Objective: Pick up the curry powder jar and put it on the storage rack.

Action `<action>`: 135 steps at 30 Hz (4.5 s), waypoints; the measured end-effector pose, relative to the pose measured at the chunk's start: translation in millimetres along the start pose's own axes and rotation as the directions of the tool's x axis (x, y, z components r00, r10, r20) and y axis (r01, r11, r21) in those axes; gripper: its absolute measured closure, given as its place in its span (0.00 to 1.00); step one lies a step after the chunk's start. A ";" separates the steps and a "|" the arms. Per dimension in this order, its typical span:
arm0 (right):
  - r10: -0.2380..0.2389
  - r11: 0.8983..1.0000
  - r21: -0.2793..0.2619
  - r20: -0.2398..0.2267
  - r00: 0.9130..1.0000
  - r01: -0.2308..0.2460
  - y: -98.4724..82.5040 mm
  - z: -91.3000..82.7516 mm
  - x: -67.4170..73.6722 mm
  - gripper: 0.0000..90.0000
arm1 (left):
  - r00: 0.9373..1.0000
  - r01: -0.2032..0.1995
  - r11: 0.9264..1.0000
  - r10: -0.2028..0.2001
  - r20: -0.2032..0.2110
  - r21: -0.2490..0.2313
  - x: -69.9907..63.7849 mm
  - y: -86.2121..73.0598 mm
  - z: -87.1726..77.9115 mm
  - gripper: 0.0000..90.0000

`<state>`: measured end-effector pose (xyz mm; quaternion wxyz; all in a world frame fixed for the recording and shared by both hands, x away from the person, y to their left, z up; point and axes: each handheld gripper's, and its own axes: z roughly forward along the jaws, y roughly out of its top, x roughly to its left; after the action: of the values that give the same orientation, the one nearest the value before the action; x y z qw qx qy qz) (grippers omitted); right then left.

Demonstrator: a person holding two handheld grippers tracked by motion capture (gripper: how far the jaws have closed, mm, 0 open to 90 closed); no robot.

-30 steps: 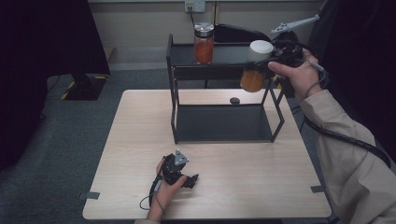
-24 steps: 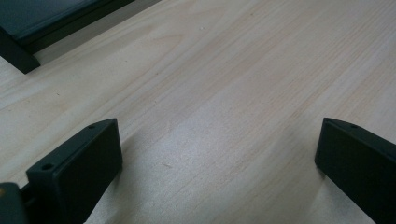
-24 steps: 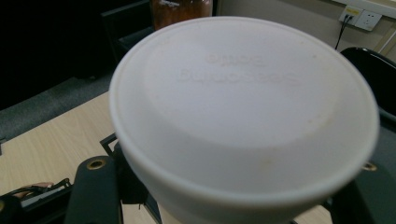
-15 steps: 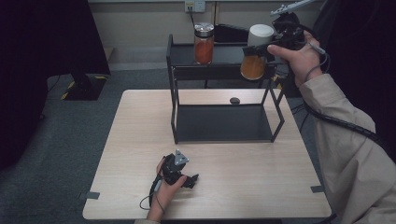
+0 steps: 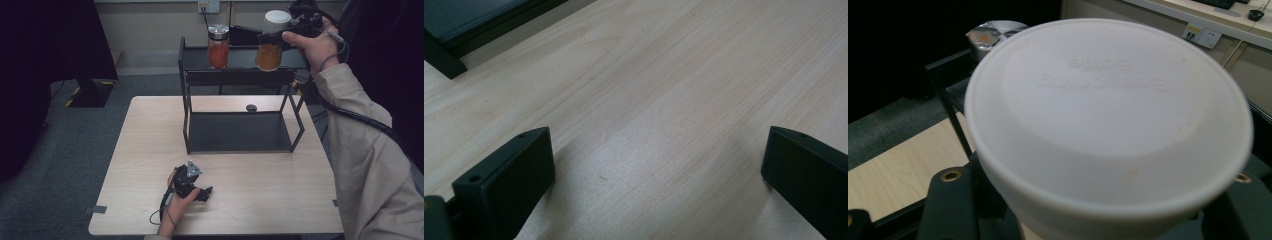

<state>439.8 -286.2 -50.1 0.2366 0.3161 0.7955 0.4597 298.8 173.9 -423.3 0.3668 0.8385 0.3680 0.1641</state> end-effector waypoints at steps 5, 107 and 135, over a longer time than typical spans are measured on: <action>0.014 1.000 0.001 0.023 1.000 -0.014 5.4 13.4 -0.7 0.39 | 1.000 -0.001 1.000 0.001 0.000 0.001 0.1 0.2 0.0 0.00; 0.073 0.996 -0.047 0.035 0.997 -0.071 -94.9 17.4 24.8 0.02 | 1.000 -0.001 1.000 0.001 0.000 0.002 0.1 0.3 -0.1 0.00; 0.082 0.996 -0.032 -0.039 0.996 -0.084 -154.9 44.0 37.2 0.02 | 1.000 -0.001 1.000 0.001 0.000 0.001 0.0 0.0 -0.1 0.00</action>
<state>399.3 -292.2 -210.1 0.2078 0.3362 0.7781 0.4882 298.7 173.9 -423.3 0.3663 0.8388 0.3676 0.1644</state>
